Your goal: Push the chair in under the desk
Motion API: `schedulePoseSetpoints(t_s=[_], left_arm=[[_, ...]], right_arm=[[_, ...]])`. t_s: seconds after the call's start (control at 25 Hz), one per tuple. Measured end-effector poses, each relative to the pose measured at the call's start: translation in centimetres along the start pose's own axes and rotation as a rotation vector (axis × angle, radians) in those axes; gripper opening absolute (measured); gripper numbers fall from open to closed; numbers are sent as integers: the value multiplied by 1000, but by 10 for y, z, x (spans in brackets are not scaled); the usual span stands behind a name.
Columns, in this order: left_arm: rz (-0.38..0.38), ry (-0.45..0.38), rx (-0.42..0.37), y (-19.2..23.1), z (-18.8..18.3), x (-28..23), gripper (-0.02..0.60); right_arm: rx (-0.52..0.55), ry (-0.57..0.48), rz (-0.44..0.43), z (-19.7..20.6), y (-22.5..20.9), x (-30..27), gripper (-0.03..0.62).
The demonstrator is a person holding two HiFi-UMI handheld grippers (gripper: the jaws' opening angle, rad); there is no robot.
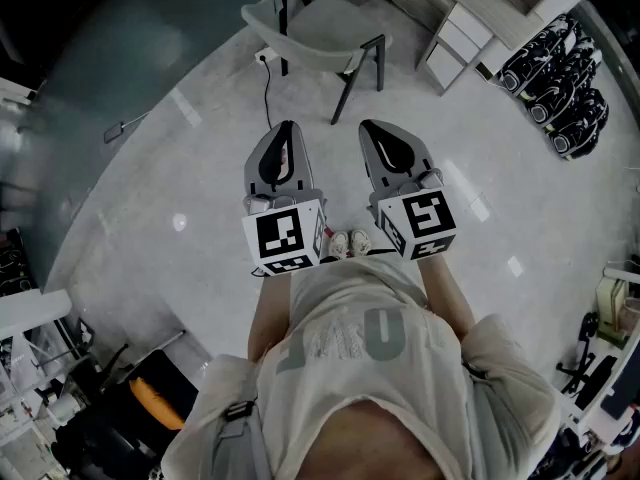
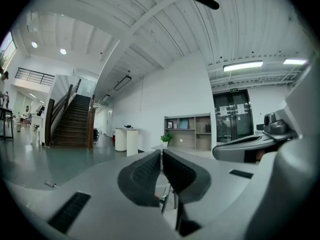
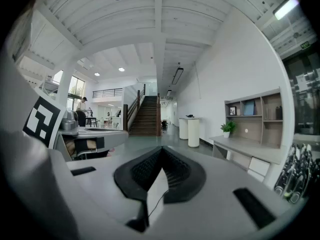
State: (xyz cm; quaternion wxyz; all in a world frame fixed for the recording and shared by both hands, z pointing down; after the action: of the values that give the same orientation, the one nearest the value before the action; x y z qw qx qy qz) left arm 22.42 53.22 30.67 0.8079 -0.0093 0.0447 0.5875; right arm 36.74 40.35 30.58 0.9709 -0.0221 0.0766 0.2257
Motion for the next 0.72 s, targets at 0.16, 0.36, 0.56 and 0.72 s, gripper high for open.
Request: schedulePoseSetpoints(t_s=[0.16, 0.36, 0.56, 0.72], left_arm=[[-9, -16, 16, 10, -1, 1, 23], [-32, -43, 35, 27, -3, 5, 23], [-47, -67, 62, 52, 5, 8, 23], [-61, -58, 84, 68, 17, 3, 23]], right_arm=[[-22, -8, -20, -2, 4, -5, 15], [4, -2, 7, 0, 7, -7, 15], [-37, 1, 67, 6, 11, -9, 15], [18, 10, 112, 9, 6, -12, 17]])
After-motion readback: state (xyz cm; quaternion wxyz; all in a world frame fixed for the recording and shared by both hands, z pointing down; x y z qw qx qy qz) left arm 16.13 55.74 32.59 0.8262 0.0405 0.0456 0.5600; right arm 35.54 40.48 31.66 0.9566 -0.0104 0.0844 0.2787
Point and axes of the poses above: the fingertips, and each gripper's own axes: x backward along the fingers, y to its left, z out of its underside, the point moved 10 cm from there along x, backward along the fingers, and after that the axes turned 7 degrees about z, right-handed, at the moved point
